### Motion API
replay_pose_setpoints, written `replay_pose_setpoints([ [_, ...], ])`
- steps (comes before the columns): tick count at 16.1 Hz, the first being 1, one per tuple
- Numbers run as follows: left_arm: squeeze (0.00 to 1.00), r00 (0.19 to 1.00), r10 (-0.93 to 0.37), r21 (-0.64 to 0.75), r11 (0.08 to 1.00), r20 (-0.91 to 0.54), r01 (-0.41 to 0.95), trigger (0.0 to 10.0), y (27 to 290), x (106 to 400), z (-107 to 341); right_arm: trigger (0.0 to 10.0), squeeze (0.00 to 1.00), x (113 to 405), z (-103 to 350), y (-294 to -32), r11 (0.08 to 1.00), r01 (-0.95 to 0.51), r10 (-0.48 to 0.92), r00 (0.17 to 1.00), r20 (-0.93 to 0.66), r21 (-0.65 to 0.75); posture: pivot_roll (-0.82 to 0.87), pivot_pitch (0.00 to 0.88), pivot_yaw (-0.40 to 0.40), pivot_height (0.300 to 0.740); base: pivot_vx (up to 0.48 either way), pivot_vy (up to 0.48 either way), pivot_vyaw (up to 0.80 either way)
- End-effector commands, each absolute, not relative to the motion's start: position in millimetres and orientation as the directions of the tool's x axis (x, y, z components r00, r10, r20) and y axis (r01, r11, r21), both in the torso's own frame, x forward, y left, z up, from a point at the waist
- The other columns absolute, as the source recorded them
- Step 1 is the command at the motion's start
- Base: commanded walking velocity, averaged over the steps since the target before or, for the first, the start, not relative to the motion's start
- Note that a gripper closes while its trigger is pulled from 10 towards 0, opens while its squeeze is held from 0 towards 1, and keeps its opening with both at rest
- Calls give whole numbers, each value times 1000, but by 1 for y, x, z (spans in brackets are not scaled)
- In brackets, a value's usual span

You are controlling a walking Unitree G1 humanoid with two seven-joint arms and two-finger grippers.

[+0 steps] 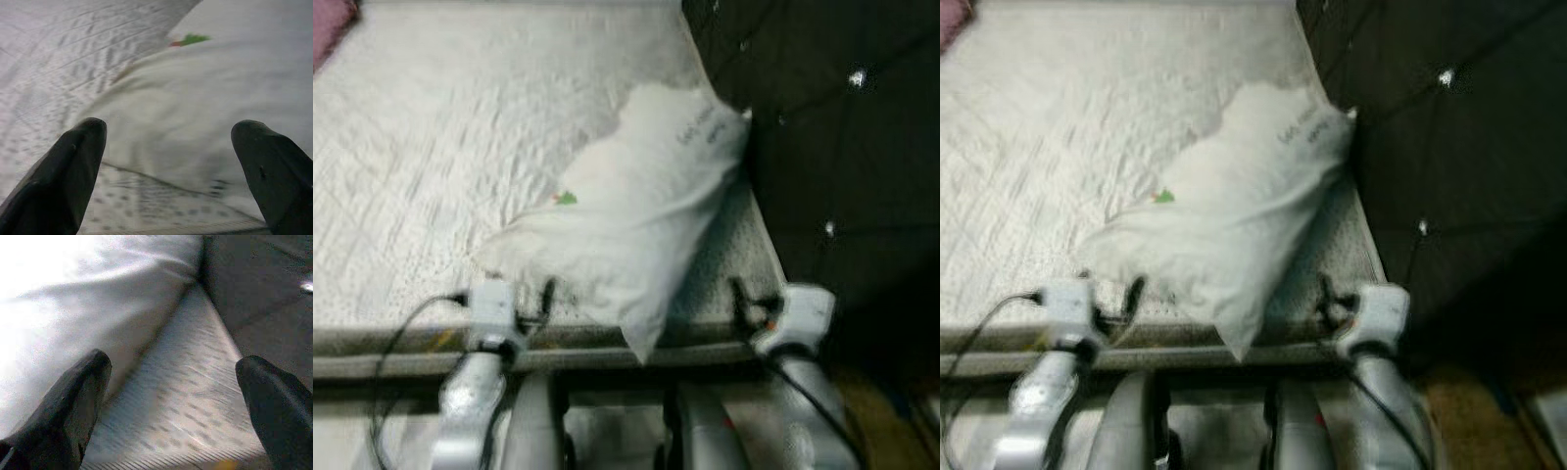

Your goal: Clean up the room

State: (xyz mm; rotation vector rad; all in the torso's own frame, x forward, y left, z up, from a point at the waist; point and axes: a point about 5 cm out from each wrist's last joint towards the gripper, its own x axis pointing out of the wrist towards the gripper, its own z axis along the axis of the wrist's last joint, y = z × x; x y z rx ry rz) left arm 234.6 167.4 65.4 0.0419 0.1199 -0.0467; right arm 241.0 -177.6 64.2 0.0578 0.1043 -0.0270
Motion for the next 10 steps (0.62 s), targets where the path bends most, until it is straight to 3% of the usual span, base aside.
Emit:
replay_pose_setpoints([
  [1, 0, 992, -58, 21, 998, -110, 61, 10000, 161, 235, 67, 10000, 0, 236, 62, -189, 998, 57, -52, 992, -119, 35, -37, 125, 10, 612, 292, 0, 0],
  [10, 0, 992, -58, 21, 998, -110, 61, 10000, 161, 235, 67, 10000, 0, 236, 62, -189, 998, 57, -52, 992, -119, 35, -37, 125, 10, 612, 292, 0, 0],
])
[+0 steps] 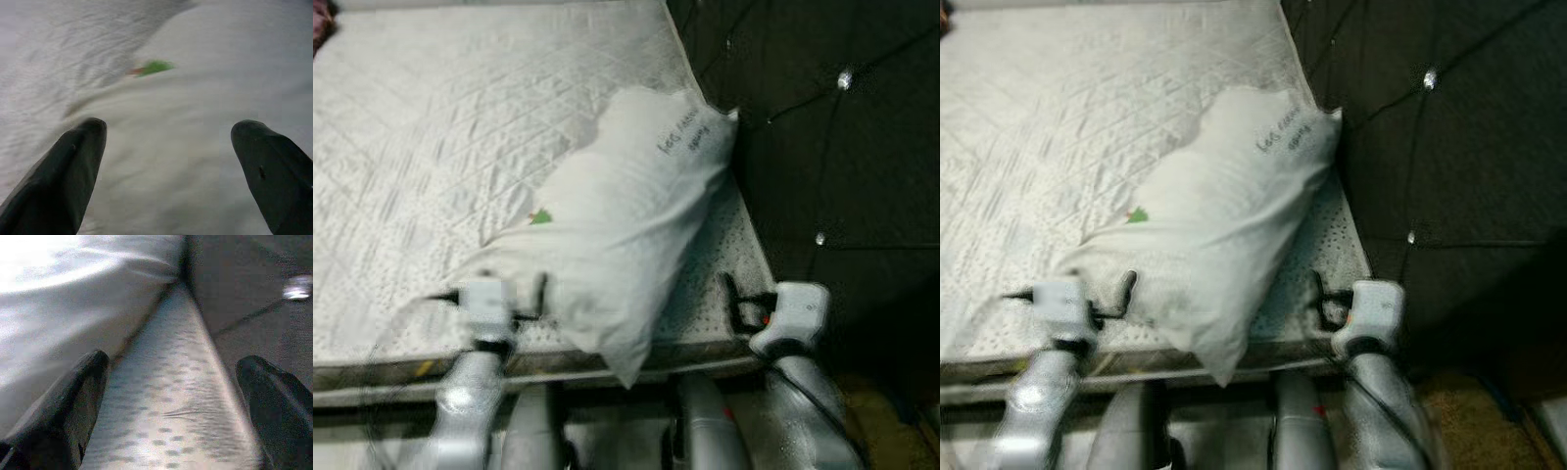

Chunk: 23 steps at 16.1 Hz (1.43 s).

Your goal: Clean up the room

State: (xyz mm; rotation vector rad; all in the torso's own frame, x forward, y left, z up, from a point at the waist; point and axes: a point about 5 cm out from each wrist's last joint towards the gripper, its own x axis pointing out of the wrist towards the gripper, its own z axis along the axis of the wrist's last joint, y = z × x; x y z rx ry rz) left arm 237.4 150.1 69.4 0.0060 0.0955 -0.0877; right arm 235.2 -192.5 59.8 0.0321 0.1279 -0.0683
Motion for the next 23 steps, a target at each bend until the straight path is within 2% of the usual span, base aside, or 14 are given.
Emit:
replay_pose_setpoints([
  [1, 0, 992, -58, 21, 998, -110, 61, 10000, 161, 235, 67, 10000, 0, 236, 62, -189, 998, 57, -52, 992, -119, 35, -37, 125, 10, 612, 292, 0, 0],
  [2, 0, 992, -59, 20, 998, -110, 62, 10000, 161, 235, 67, 10000, 0, 237, 62, -188, 998, 56, -52, 991, -119, 36, -36, 126, 11, 612, 292, 0, 0],
  [3, 0, 980, 111, 133, 987, -165, -90, 10000, 190, 212, 59, 10000, 0, 235, 50, -171, 976, -189, 208, 952, -224, 107, -7, 156, 5, 612, 0, 0, 0],
  [5, 0, 978, 124, 139, 985, -167, -101, 10000, 190, 209, 58, 10000, 0, 235, 51, -164, 960, -267, 279, 938, -208, 84, -4, 154, -1, 612, 0, 0, 384],
  [8, 0, 980, 114, 130, 987, -164, -93, 10000, 186, 212, 59, 10000, 0, 235, 50, -164, 961, -263, 276, 936, -218, 90, -9, 150, 1, 612, 0, 0, 704],
  [15, 0, 978, 114, 140, 986, -175, -89, 10000, 186, 214, 58, 10000, 0, 237, 49, -168, 962, -252, 269, 935, -230, 101, -6, 149, 2, 612, 0, 0, 0],
  [21, 0, 976, 106, 143, 987, -189, -79, 10000, 186, 213, 56, 10000, 0, 231, 41, -169, 946, -306, 324, 896, -302, 106, -10, 153, -1, 534, 0, 0, 0],
  [23, 0, 973, 99, 142, 987, -208, -70, 10000, 189, 211, 53, 10000, 0, 228, 40, -165, 909, -388, 418, 850, -321, 153, -6, 152, 0, 514, 0, 0, 0],
])
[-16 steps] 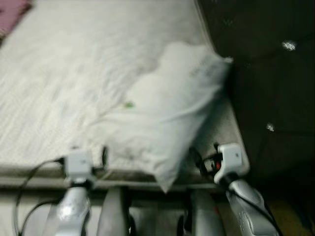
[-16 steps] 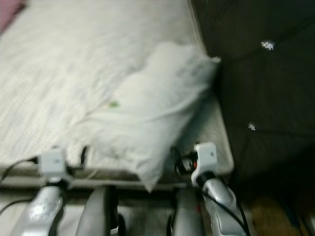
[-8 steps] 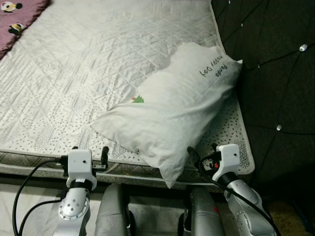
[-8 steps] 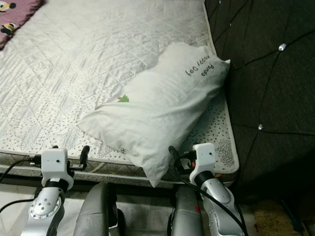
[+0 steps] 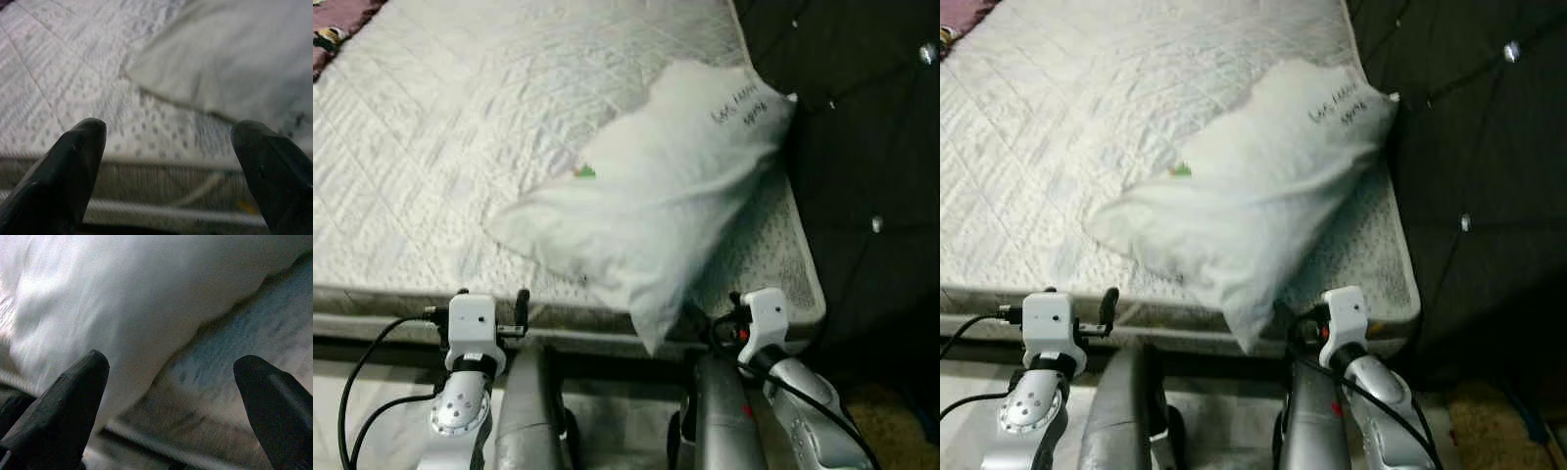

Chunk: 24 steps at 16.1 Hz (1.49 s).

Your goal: Clean up the room

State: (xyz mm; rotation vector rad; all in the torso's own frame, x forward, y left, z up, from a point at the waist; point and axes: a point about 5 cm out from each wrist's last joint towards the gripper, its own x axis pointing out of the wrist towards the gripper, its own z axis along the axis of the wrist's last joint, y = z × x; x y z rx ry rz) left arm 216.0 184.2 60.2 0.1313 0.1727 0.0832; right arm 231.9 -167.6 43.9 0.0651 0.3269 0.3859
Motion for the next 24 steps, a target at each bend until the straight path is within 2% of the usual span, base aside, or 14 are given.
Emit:
replay_pose_setpoints([
  [1, 0, 972, 96, 144, 987, -212, -67, 10000, 189, 211, 53, 10000, 0, 227, 40, -163, 898, -410, 439, 835, -331, 156, -5, 151, 0, 514, 0, 0, 0],
  [3, 0, 972, 92, 147, 987, -218, -60, 10000, 191, 210, 52, 10000, 0, 229, 40, -160, 885, -435, 466, 817, -340, 167, -1, 148, 1, 514, 0, 0, 0],
  [7, 0, 972, 85, 148, 988, -218, -53, 10000, 192, 210, 52, 10000, 0, 242, 48, -151, 893, -418, 451, 842, -297, 169, 11, 142, 2, 514, 0, 0, 0],
  [11, 0, 974, 82, 148, 988, -211, -51, 10000, 192, 211, 55, 10000, 0, 251, 56, -147, 925, -324, 365, 904, -224, 197, 17, 141, 7, 514, 0, 0, 0],
  [13, 0, 976, 79, 146, 988, -204, -49, 10000, 192, 212, 57, 10000, 0, 262, 64, -150, 952, -215, 254, 952, -169, 218, 20, 142, 10, 514, 0, 0, 0],
  [14, 0, 976, 77, 145, 988, -202, -48, 10000, 191, 213, 58, 10000, 0, 266, 65, -147, 951, -199, 242, 955, -169, 239, 23, 143, 13, 514, 0, 0, 0],
  [17, 0, 977, 72, 144, 989, -202, -43, 10000, 190, 213, 58, 10000, 0, 276, 74, -134, 932, -212, 262, 955, -140, 293, 26, 144, 13, 514, 0, 0, 0],
  [19, 0, 977, 74, 143, 989, -202, -45, 10000, 190, 213, 59, 10000, 0, 277, 79, -124, 893, -310, 370, 919, -140, 327, 31, 142, 7, 514, 0, 0, 0],
  [22, 0, 975, 68, 138, 990, -210, -39, 10000, 190, 211, 58, 10000, 0, 271, 72, -129, 855, -355, 444, 878, -181, 377, 36, 147, 7, 514, 0, 0, 0],
  [24, 0, 975, 67, 138, 990, -212, -38, 10000, 190, 209, 58, 10000, 0, 274, 74, -126, 851, -358, 444, 881, -162, 384, 38, 148, 8, 514, 0, 0, 0],
])
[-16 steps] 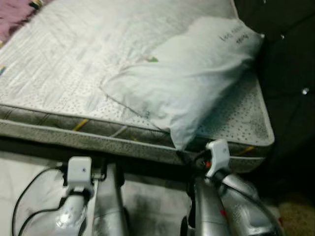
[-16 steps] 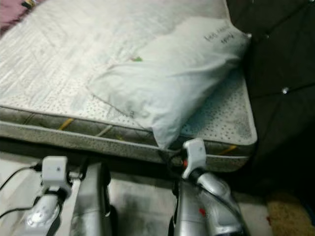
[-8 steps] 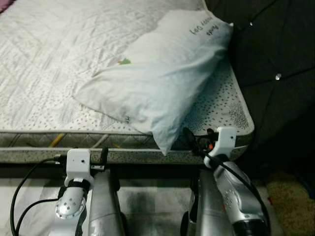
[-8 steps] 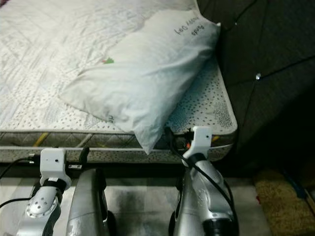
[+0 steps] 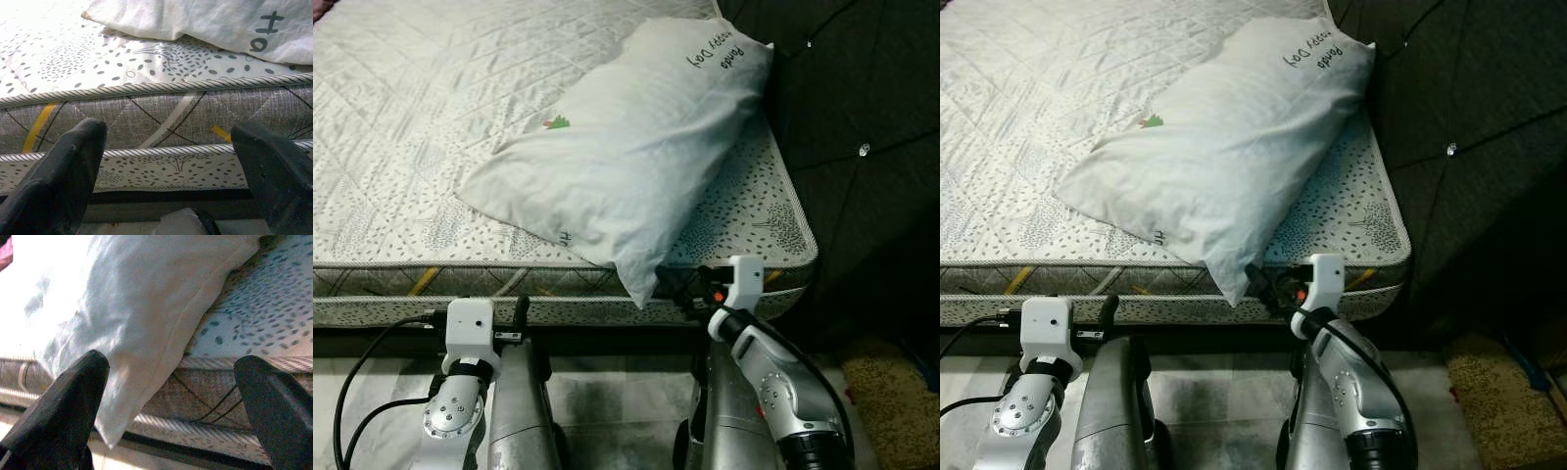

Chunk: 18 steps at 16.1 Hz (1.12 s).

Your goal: Clean up the room

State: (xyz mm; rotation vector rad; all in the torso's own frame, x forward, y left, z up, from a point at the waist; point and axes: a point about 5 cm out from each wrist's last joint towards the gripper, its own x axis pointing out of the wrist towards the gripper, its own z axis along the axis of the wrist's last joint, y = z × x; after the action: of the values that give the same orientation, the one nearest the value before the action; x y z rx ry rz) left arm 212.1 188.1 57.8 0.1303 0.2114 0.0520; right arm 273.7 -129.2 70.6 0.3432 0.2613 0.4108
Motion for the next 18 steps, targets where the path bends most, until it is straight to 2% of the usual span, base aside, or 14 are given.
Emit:
replay_pose_setpoints([
  [1, 0, 975, 66, 139, 990, -213, -37, 10000, 191, 209, 59, 10000, 0, 279, 77, -120, 846, -355, 437, 889, -137, 397, 51, 151, 11, 514, 0, 0, 0],
  [3, 0, 975, 67, 140, 989, -213, -37, 10000, 192, 207, 60, 10000, 0, 284, 82, -106, 825, -375, 460, 880, -117, 422, 65, 158, 12, 514, 0, 0, 0],
  [5, 0, 974, 61, 140, 990, -220, -31, 10000, 192, 205, 61, 10000, 0, 288, 86, -81, 763, -438, 542, 834, -103, 474, 73, 167, 11, 514, 0, 0, 0],
  [8, 0, 973, 58, 138, 990, -225, -27, 10000, 192, 204, 60, 10000, 0, 292, 90, -67, 738, -477, 581, 809, -91, 477, 74, 168, 9, 514, 0, 0, 0],
  [11, 0, 972, 58, 135, 990, -227, -27, 10000, 190, 203, 62, 10000, 0, 316, 96, -43, 819, -444, 514, 850, -119, 363, 93, 178, 0, 514, 0, 0, 0],
  [12, 0, 972, 59, 135, 990, -227, -29, 10000, 191, 202, 62, 9882, 0, 320, 99, -39, 824, -429, 497, 861, -110, 370, 101, 182, -3, 514, 0, 0, 0],
  [13, 0, 972, 62, 136, 990, -229, -31, 10000, 191, 200, 62, 6549, 0, 324, 104, -37, 826, -417, 484, 869, -99, 380, 106, 185, -4, 514, 0, 0, 0],
  [14, 0, 971, 65, 137, 990, -231, -34, 10000, 192, 198, 62, 0, 0, 326, 108, -35, 825, -408, 474, 876, -86, 391, 107, 186, -6, 514, 0, 0, 0],
  [18, 0, 971, 69, 130, 991, -230, -39, 10000, 190, 200, 61, 0, 0, 337, 118, -36, 826, -365, 419, 908, -32, 430, 96, 174, -11, 514, 0, 0, 0],
])
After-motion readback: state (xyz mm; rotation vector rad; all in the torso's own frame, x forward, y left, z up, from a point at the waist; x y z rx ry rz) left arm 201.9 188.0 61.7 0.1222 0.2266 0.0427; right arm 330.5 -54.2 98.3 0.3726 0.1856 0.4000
